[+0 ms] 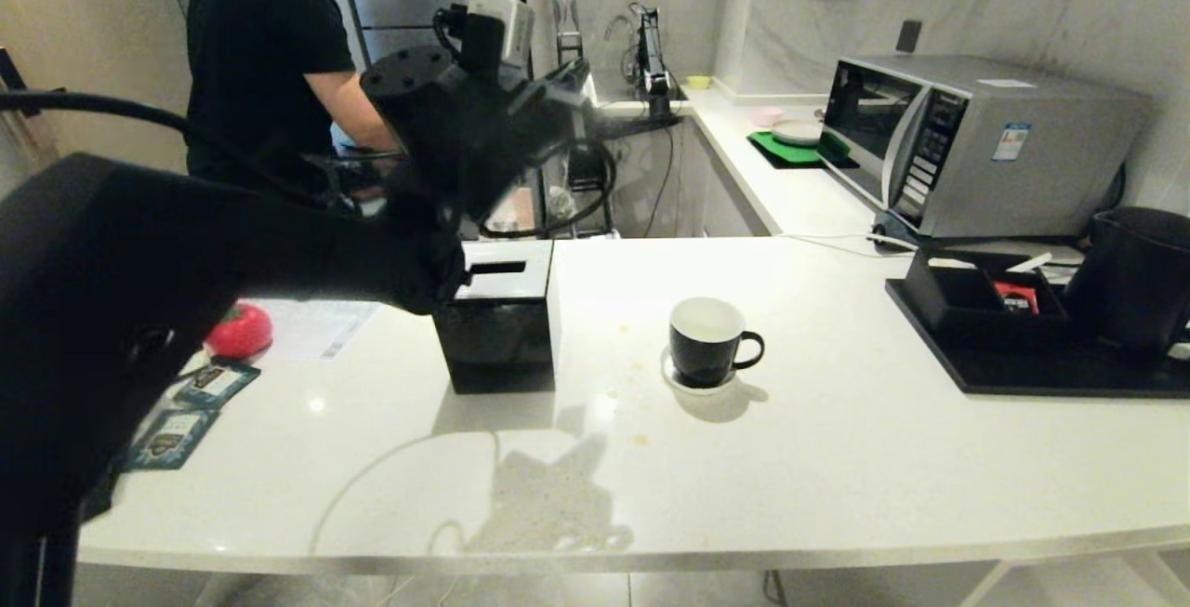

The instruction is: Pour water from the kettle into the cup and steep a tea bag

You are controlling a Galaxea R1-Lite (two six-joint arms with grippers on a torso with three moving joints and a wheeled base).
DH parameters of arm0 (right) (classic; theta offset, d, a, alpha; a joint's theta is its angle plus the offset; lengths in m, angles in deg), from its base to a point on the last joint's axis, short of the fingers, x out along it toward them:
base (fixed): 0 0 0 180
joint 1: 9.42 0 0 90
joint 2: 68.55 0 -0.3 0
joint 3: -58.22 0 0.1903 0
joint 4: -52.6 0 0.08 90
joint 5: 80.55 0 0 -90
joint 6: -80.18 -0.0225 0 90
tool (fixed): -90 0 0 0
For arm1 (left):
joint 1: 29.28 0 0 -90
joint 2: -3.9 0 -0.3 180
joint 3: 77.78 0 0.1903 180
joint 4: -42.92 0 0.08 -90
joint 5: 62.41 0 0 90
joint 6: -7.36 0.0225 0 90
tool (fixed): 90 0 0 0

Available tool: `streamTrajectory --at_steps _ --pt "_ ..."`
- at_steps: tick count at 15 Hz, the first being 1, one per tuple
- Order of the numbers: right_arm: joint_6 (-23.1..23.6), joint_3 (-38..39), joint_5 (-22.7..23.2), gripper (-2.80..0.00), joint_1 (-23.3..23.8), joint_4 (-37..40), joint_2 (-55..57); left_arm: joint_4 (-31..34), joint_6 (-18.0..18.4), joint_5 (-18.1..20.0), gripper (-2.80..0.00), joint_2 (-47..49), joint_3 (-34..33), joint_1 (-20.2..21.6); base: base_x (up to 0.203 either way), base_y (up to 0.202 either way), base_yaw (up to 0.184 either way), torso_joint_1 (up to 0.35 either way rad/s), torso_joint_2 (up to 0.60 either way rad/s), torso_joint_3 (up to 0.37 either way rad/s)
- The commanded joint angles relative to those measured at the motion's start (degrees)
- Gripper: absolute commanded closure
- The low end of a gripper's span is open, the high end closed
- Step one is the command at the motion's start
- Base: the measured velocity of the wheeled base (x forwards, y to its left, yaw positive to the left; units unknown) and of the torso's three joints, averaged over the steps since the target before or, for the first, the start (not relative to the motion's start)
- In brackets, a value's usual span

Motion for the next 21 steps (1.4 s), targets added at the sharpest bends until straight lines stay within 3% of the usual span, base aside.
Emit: streamTrajectory --at_steps 1,7,17,21 --pt "0.0 0.0 -0.02 0.0 -0.02 -0.01 0.04 1.55 -0.09 2.26 0.0 -1.76 0.07 1.88 0.0 0.0 0.0 0.0 0.0 0.0" --pt "0.0 0.0 -0.02 0.0 -0.02 -0.01 0.09 4.18 -0.53 12.93 0.0 -2.24 0.07 7.4 0.0 0.0 0.0 0.0 0.0 0.0" --pt "0.0 0.0 -0.02 0.0 -0.02 -0.01 0.09 3.66 -5.87 30.38 0.0 -1.93 -3.36 14.66 0.0 0.0 0.0 0.0 0.0 0.0" --pt "0.0 0.0 -0.02 0.0 -0.02 -0.01 0.09 3.26 -6.43 34.4 0.0 -1.56 -6.49 15.82 0.0 0.0 0.0 0.0 0.0 0.0"
